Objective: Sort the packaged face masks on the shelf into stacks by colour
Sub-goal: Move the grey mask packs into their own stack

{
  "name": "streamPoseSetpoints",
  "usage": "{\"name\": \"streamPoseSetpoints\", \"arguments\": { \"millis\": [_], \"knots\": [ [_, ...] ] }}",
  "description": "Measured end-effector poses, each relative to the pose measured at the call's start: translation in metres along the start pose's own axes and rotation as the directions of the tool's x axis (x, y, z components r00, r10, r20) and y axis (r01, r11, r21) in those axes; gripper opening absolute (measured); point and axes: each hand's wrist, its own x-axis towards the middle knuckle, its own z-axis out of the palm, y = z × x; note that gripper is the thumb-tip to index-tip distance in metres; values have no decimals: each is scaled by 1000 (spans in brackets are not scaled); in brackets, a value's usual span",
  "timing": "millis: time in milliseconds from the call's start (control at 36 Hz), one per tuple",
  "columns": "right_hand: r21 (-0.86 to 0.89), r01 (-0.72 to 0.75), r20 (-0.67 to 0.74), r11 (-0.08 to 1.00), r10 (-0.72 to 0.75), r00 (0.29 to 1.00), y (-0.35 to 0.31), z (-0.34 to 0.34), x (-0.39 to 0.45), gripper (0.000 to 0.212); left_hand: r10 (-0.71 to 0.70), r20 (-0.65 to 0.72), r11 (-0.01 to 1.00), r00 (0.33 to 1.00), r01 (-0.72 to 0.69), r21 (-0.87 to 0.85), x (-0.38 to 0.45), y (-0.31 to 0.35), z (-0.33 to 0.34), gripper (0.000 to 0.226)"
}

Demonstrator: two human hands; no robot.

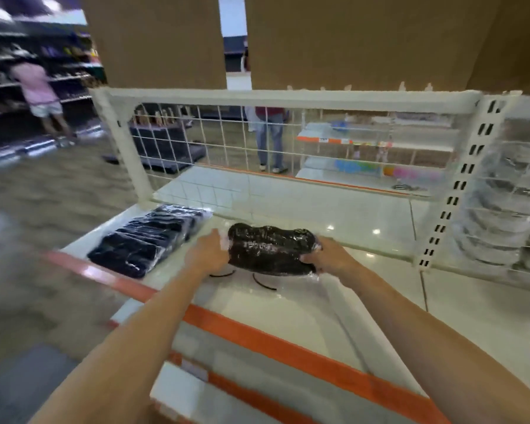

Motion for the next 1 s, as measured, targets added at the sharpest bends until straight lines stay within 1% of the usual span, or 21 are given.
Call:
{"name": "streamPoseSetpoints", "arguments": {
  "millis": [56, 83, 139, 194, 278, 361, 444, 500, 528, 583, 639, 667, 722, 833, 917, 1000],
  "knots": [
    [-2, 45, 10, 999, -45, 999, -20, 30, 15, 50, -31, 10, 999, 999, 31, 31, 3, -37, -13, 54],
    [-8, 60, 13, 998, -60, 998, -30, 44, 23, 47, -58, 8, 997, 998, 57, 42, 5, -56, -20, 55],
    [-7, 77, 28, 997, -76, 997, -48, 73, 35, 41, -119, 1, 991, 993, 119, 57, 8, -90, -31, 44],
    [-26, 95, 51, 995, -94, 994, -67, 103, 47, 41, -159, 0, 986, 987, 158, 60, 13, -123, -41, 34],
    [-37, 119, 84, 992, -116, 990, -91, 149, 69, 45, -211, 7, 974, 977, 210, 81, 22, -166, -56, 31],
    [6, 127, 112, 992, -127, 986, -116, 193, 83, 46, -247, -5, 965, 969, 247, 90, 31, -203, -64, 30],
    [17, 120, 136, 993, -121, 983, -138, 234, 93, 57, -275, -21, 957, 961, 275, 87, 40, -230, -68, 32],
    [29, 117, 144, 993, -120, 982, -150, 260, 100, 59, -295, -24, 952, 955, 296, 76, 47, -246, -67, 30],
    [11, 126, 139, 992, -127, 982, -155, 273, 105, 56, -305, -28, 949, 952, 306, 72, 50, -253, -66, 25],
    [-55, 135, 123, 989, -127, 984, -158, 298, 112, 41, -319, -25, 945, 947, 320, 62, 55, -263, -62, 20],
    [-138, 127, 129, 982, -109, 986, -154, 321, 118, 34, -337, -4, 940, 941, 337, 56, 59, -269, -55, 29],
    [-184, 131, 140, 974, -106, 984, -151, 331, 119, 33, -344, 12, 937, 939, 342, 69, 61, -271, -50, 32],
    [-248, 141, 145, 958, -108, 984, -146, 344, 123, 32, -343, 34, 933, 939, 336, 129, 65, -276, -40, 31],
    [-284, 138, 139, 949, -102, 985, -148, 353, 133, 34, -333, 4, 916, 943, 322, 239, 72, -280, -25, 31],
    [-306, 139, 140, 942, -100, 985, -150, 350, 139, 31, -322, 6, 919, 947, 311, 244, 77, -280, -25, 31],
    [-344, 145, 148, 928, -99, 984, -152, 345, 142, 27, -293, 60, 930, 954, 270, 249, 80, -282, -29, 31]
  ]
}}
